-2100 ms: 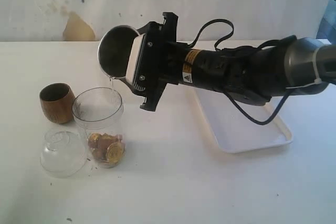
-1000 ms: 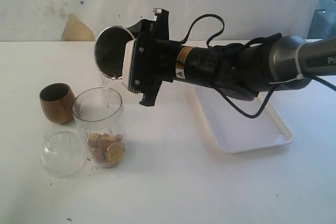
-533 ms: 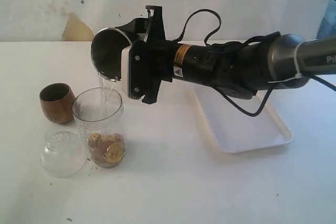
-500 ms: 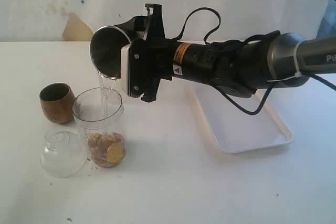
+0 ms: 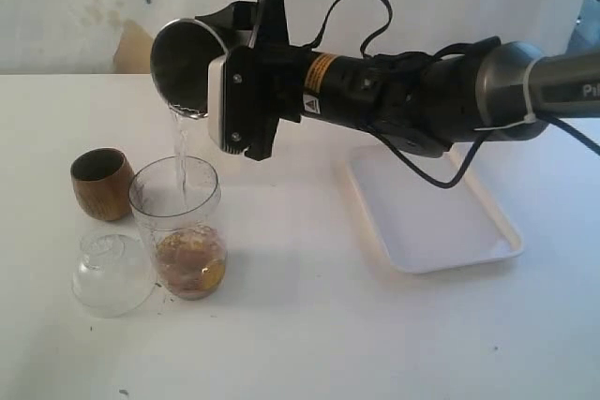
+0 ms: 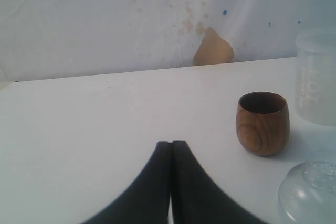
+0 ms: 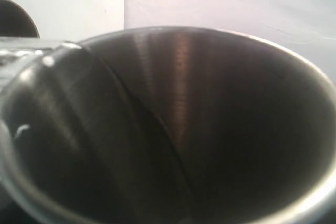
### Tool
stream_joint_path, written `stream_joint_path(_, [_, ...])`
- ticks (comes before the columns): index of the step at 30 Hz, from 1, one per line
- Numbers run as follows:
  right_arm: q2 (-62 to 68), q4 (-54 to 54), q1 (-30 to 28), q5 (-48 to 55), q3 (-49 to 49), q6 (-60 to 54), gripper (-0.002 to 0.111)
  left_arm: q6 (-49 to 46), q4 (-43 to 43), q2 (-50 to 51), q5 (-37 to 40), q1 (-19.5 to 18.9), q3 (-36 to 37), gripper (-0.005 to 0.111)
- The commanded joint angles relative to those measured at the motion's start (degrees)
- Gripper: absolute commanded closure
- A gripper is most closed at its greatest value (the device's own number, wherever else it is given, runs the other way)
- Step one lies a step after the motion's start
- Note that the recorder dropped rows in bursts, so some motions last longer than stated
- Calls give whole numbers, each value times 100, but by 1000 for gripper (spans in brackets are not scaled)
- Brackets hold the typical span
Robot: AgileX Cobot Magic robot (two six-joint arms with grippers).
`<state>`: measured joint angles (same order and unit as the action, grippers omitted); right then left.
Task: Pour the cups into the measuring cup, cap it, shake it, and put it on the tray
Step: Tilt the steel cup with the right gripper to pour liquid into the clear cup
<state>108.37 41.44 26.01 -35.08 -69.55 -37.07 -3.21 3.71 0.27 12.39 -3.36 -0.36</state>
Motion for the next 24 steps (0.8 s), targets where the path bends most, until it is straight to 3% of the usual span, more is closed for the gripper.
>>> stream_joint_path(1, [-87,-55,20,-228,-70,-361,108,8,45,-27,-75,-17,36,107])
stream_joint_path(24, [-87,-55,20,-228,-70,-1091,108,8,45,-27,-75,-17,36,107])
